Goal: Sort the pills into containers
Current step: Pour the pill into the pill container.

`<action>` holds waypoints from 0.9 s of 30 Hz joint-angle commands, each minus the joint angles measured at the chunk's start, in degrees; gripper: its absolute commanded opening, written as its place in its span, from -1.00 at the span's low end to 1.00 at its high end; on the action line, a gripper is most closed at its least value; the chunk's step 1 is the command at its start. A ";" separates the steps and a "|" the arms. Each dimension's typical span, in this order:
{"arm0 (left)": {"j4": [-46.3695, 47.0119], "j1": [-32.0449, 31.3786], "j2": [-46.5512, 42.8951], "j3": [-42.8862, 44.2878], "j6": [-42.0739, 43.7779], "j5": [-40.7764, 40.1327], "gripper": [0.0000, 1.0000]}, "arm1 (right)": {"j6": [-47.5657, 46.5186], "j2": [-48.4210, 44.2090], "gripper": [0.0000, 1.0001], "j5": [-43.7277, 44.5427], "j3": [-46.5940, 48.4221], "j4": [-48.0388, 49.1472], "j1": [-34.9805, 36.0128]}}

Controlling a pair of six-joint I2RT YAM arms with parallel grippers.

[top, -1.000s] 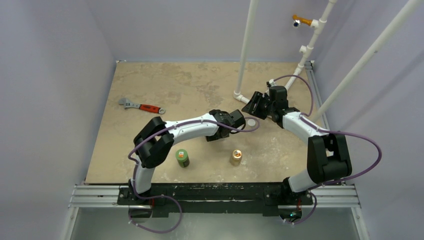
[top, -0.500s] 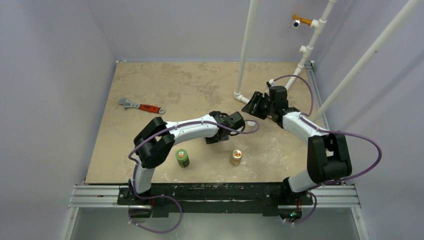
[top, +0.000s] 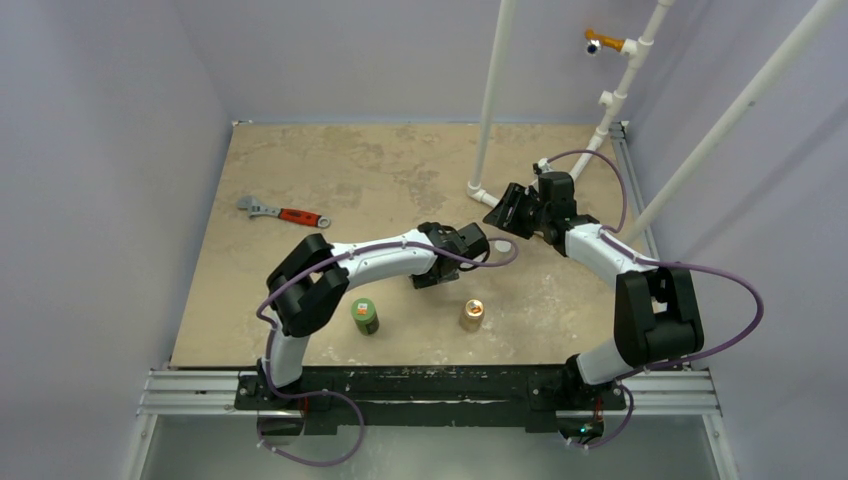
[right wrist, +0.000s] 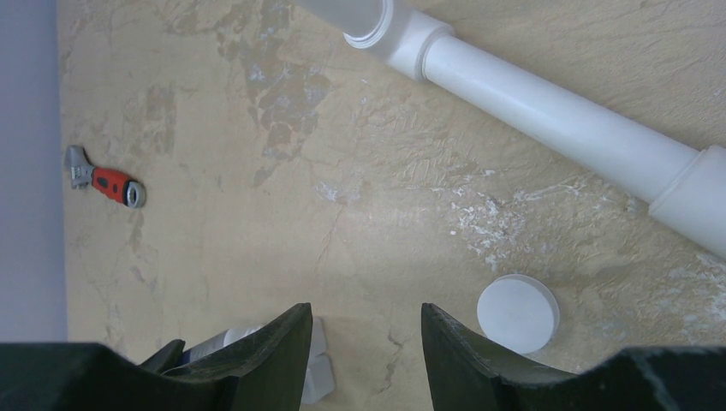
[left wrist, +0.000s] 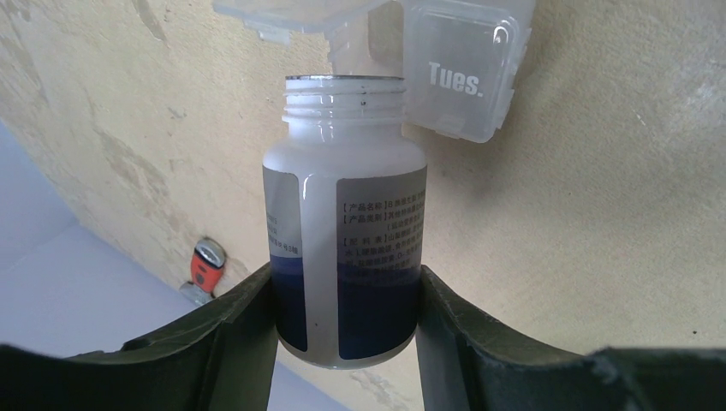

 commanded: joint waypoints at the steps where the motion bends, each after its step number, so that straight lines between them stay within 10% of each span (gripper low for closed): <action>1: 2.75 1.55 -4.51 -1.06 -3.59 2.48 -1.00 | -0.09 -0.06 0.00 -1.12 -0.33 1.65 -0.31; 16: 10.44 6.55 -13.87 -8.48 -11.43 8.53 -1.00 | -0.42 0.37 0.00 -1.54 -0.30 1.68 -0.37; 27: 28.62 13.94 -39.65 -22.93 -19.36 16.56 -1.00 | -1.06 0.64 0.00 -1.03 0.13 1.26 -0.24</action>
